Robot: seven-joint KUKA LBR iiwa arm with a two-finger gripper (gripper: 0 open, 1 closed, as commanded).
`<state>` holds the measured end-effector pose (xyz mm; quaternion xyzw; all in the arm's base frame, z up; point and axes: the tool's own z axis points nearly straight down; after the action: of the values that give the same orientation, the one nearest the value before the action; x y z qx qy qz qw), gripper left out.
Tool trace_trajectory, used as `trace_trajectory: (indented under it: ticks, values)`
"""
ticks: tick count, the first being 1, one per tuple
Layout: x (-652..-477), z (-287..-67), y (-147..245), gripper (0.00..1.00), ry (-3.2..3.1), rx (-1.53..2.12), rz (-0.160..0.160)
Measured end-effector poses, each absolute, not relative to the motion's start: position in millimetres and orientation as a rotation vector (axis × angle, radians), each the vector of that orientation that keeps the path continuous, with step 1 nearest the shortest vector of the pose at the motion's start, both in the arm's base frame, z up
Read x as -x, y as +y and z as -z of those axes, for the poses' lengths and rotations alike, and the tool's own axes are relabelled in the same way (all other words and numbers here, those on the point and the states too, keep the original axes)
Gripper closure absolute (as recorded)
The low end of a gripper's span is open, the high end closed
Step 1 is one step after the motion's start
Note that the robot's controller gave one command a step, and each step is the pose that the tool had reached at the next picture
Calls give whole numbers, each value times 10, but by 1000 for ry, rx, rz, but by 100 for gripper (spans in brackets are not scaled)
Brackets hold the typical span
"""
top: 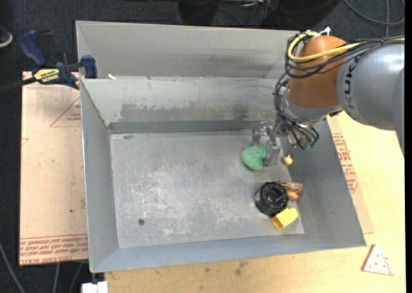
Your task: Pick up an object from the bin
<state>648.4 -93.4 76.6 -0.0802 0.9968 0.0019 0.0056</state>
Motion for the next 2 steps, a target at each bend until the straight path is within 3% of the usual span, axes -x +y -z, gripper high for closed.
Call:
trace_trajectory:
  ticks: [1,2]
  values:
    - [-6484,-766,-935,100,3120,251,-6]
    - [-6315,-2428,-884,100,3118,293,2]
